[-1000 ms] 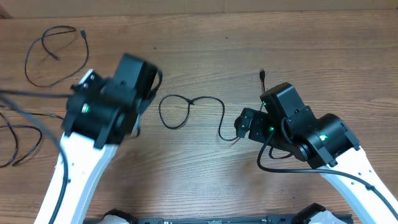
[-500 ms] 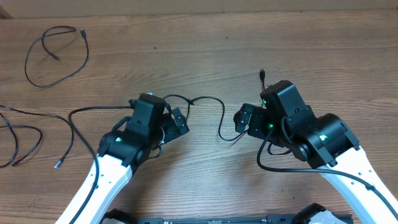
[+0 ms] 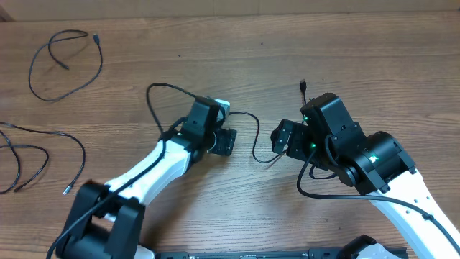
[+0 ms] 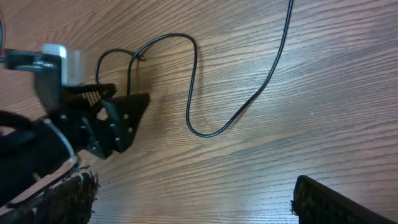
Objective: Untangle cables
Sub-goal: 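Move the left gripper beside the right gripper and grasp the last cable, then pull the last cable leftward with the left gripper and release it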
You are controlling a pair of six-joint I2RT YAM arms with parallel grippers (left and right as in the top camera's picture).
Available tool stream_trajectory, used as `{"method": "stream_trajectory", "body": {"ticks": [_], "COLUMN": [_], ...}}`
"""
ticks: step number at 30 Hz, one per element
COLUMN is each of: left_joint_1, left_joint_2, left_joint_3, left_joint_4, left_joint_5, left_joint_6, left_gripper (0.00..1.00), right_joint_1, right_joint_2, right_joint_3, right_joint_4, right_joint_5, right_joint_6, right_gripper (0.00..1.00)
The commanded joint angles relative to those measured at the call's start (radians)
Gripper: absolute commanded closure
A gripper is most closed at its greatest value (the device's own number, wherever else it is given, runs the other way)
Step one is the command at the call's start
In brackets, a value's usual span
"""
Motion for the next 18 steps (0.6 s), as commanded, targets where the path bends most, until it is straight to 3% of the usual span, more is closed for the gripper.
{"method": "stream_trajectory", "body": {"ticks": [1, 4, 6, 10, 14, 18], "left_joint_1": [-0.016, -0.016, -0.014, -0.008, 0.049, 0.157], "left_joint_2": [0.063, 0.099, 0.100, 0.098, 0.031, -0.129], "left_joint_3": [-0.005, -0.005, -0.005, 0.000, 0.019, 0.101], "left_joint_4": [0.047, 0.057, 0.057, 0.051, 0.025, -0.094], "left_joint_5": [0.010, -0.013, -0.063, -0.167, -0.324, -0.327], "left_joint_6": [0.132, 0.138, 0.137, 0.111, -0.044, -0.048], "left_gripper": [0.33, 0.79, 0.93, 0.96, 0.96, 0.96], "right_joint_1": [-0.003, -0.003, -0.003, -0.003, -0.003, -0.003], "right_joint_2": [-0.002, -0.002, -0.001, -0.001, -0.001, -0.001], "right_joint_3": [0.018, 0.018, 0.018, 0.018, 0.018, 0.018], "right_joint_4": [0.004, 0.004, 0.004, 0.004, 0.004, 0.004], "right_joint_5": [0.016, 0.016, 0.016, 0.016, 0.016, 0.016], "right_joint_6": [0.000, 0.000, 0.000, 0.000, 0.000, 0.000], "right_gripper": [0.00, 0.00, 0.00, 0.00, 0.00, 0.00]}}
